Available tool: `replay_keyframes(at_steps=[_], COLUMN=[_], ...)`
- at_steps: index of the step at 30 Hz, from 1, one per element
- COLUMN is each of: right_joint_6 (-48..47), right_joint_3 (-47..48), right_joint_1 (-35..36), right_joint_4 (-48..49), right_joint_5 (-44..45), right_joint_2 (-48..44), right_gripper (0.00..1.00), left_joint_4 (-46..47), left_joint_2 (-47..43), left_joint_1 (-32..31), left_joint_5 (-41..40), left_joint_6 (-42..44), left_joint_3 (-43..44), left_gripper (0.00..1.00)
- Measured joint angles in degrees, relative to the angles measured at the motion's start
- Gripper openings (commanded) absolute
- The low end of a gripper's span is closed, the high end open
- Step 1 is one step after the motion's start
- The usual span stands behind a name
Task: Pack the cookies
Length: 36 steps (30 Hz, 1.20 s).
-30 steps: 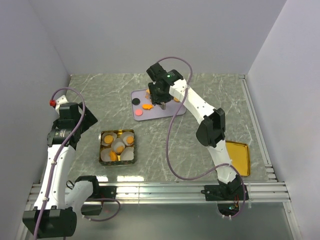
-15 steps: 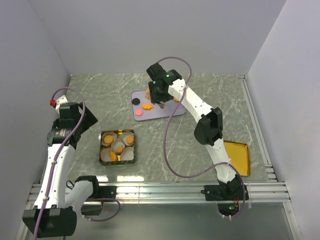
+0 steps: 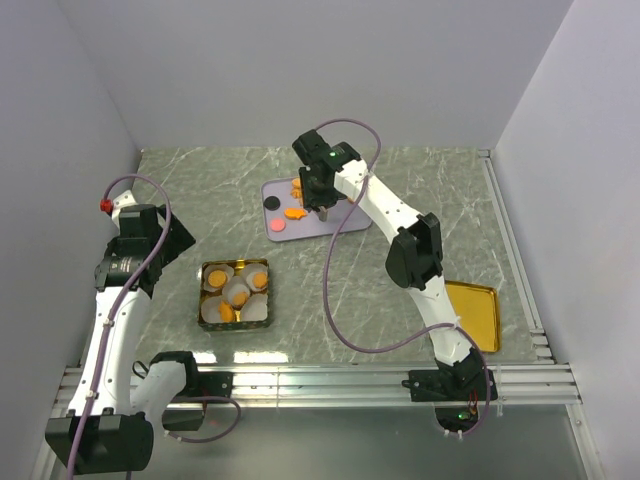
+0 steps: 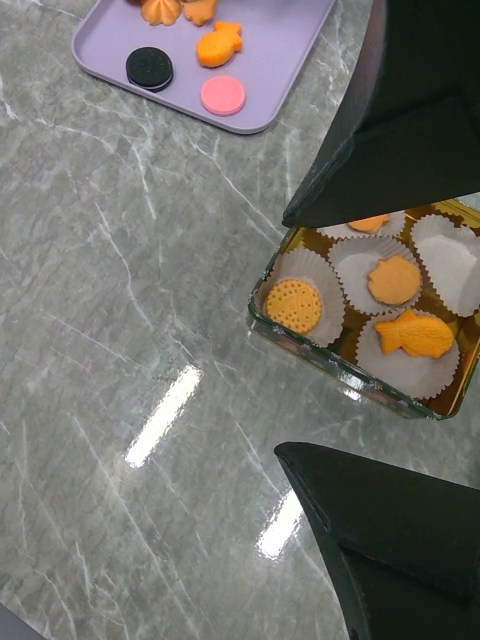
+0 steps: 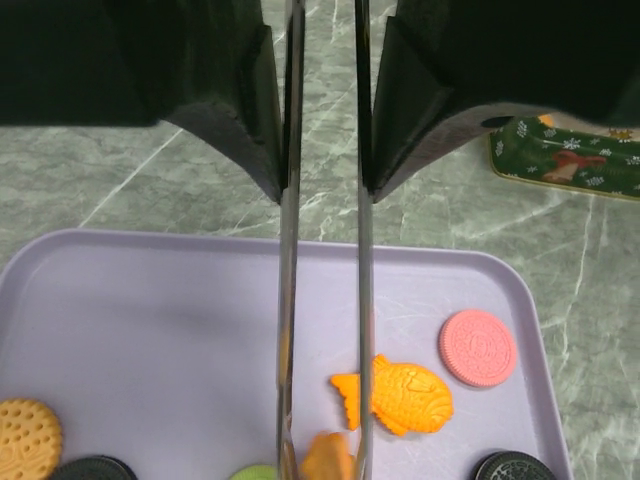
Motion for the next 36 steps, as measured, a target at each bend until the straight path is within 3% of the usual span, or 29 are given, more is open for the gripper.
replay_keyframes(at_steps=[9, 19, 29, 36], right_joint_6=[0.4, 1.2, 2.8, 3.8], right_joint_3=[-1.9, -3.5, -8.8, -20.3], right_joint_1=[0.0, 0.0, 0.2, 4.2], right_joint_4=[0.8, 0.5, 1.0, 4.4], right_joint_5=[-0.5, -0.4, -1.2, -3.0], right_joint_2=[-0.1, -3.0, -16.1, -26.5], right_gripper=[0.28, 0.24, 0.21, 0.2], left_joint_4=[0.0, 0.0, 0.0, 0.0], left_joint_2=[0.0, 0.0, 0.0, 0.0], left_joint_1=[0.0, 0.0, -0.3, -1.7], left_joint_5=[0.2, 0.2, 0.3, 0.3], left_joint_6=[0.0, 0.0, 0.2, 0.1], left_joint_3=[0.0, 0.0, 0.0, 0.0], left_gripper=[0.94, 0.94, 0.95, 0.95])
